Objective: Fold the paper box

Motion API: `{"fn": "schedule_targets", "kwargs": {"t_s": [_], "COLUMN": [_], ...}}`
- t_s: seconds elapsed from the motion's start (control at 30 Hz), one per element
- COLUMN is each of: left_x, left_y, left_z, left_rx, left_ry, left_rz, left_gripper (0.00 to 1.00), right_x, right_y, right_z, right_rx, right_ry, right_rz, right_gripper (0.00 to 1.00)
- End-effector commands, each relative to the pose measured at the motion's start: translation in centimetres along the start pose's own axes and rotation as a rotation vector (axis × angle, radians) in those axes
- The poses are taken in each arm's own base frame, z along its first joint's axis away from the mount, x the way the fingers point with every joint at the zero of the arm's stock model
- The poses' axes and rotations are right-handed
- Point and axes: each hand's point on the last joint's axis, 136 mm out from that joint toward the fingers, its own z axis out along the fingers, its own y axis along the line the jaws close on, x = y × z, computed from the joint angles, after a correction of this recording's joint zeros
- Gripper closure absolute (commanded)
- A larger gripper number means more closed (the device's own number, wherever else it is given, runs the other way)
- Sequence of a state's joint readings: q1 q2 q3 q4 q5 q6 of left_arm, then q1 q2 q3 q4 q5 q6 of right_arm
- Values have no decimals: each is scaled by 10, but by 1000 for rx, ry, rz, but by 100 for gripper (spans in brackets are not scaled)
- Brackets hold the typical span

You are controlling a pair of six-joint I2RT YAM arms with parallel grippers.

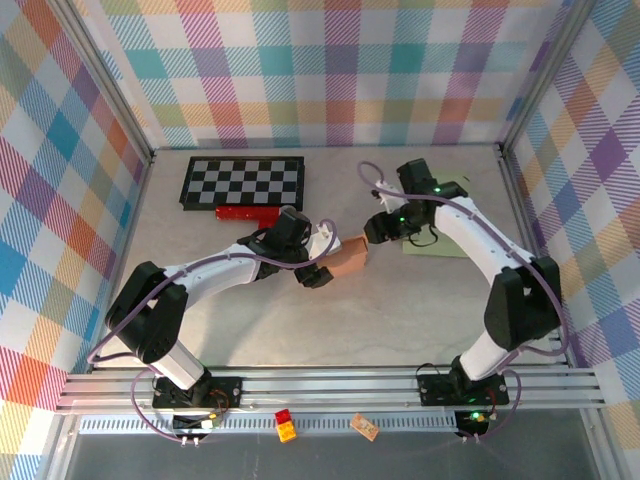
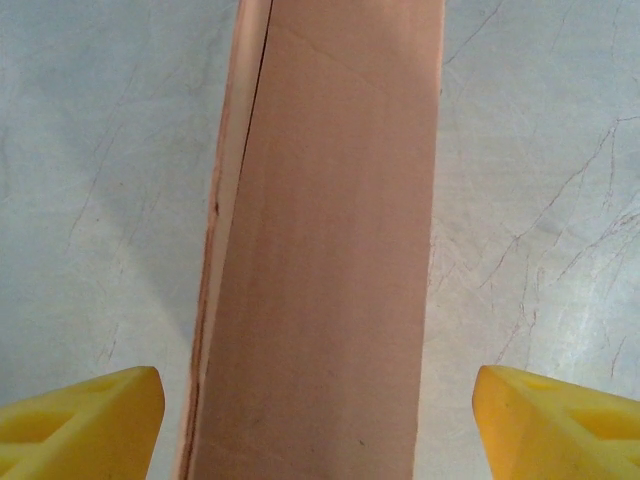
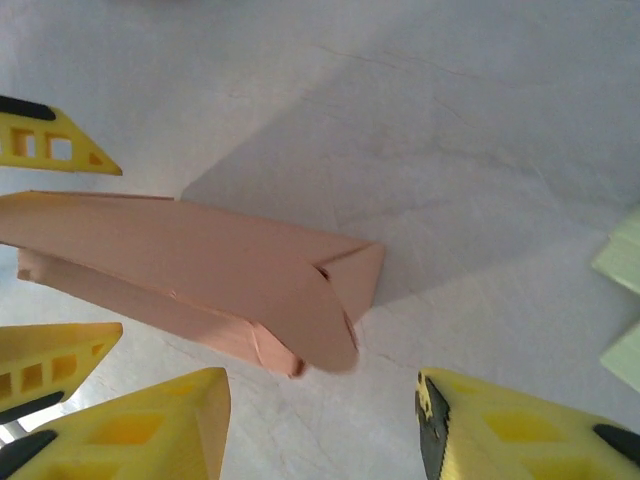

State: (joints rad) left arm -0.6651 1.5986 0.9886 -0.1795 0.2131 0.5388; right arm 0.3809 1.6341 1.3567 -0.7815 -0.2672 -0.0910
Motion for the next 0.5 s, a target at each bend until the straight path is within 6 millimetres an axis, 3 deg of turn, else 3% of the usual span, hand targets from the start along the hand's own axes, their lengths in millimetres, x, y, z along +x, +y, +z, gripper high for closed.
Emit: {"fn": "schedule_targets", "kwargs": {"t_s": [0.0,0.17,0.47], "left_x": [-4,-4,-7], "left_y": [2,5,7], "left_z": [-1,-3,1], "left_rx": [12,0,5], "left_ry": [1,9,9], "left_rz": [-21,-20,-22], "left_gripper": [19,19,19], "right_x": [-6,-5,-3], "right_y": [3,4,4], "right_z": [5,10,15], "right_rx": [19,22,38], "right_ry": [17,35,61], "right_rz": [-129,-137,-132], "right_gripper": [47,48,63]}}
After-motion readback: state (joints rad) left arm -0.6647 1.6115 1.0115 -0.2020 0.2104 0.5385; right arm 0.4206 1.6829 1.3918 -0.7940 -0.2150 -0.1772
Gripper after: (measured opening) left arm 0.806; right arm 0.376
